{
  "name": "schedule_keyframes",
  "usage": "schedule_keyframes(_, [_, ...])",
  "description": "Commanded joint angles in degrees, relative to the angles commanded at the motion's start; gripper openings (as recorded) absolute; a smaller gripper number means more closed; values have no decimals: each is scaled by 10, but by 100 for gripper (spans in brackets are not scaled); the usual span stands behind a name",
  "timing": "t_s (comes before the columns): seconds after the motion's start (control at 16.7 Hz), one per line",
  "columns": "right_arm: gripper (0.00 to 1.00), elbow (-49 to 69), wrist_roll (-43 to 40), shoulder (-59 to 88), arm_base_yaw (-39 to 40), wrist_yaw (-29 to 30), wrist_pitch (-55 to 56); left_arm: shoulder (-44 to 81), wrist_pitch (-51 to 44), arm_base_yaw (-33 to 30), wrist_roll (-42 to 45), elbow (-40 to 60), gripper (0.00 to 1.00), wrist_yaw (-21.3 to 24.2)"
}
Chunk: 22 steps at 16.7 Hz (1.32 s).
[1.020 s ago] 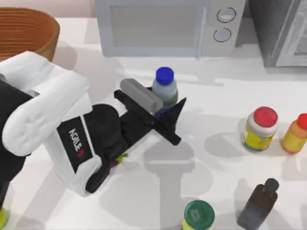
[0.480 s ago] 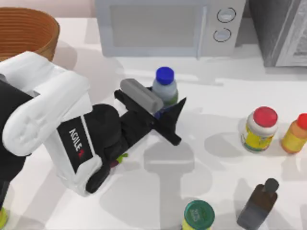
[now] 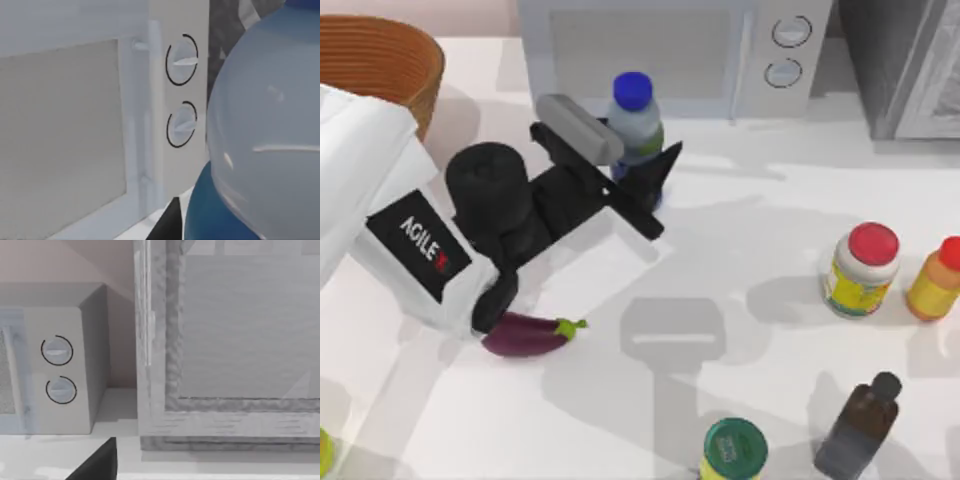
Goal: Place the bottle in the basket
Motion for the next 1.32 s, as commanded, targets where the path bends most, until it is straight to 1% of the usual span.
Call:
schedule_keyframes(0.24, [100, 0, 0, 0, 0, 0, 0, -70, -138, 113, 7, 62, 0, 125])
schedule_keyframes(0.6, [100, 0, 0, 0, 0, 0, 0, -155, -360, 320, 18, 193, 0, 327])
schedule_keyframes(0.72, [100, 0, 0, 0, 0, 0, 0, -167, -423, 387, 21, 233, 0, 384])
schedule_keyframes(0.84, [100, 0, 0, 0, 0, 0, 0, -173, -475, 446, 24, 268, 0, 432])
schedule_keyframes(0.96, [100, 0, 0, 0, 0, 0, 0, -176, -514, 492, 27, 295, 0, 468])
schedule_keyframes(1.08, [100, 0, 0, 0, 0, 0, 0, -177, -534, 516, 29, 310, 0, 487])
schedule_keyframes(1.32, [100, 0, 0, 0, 0, 0, 0, -177, -537, 520, 29, 313, 0, 490])
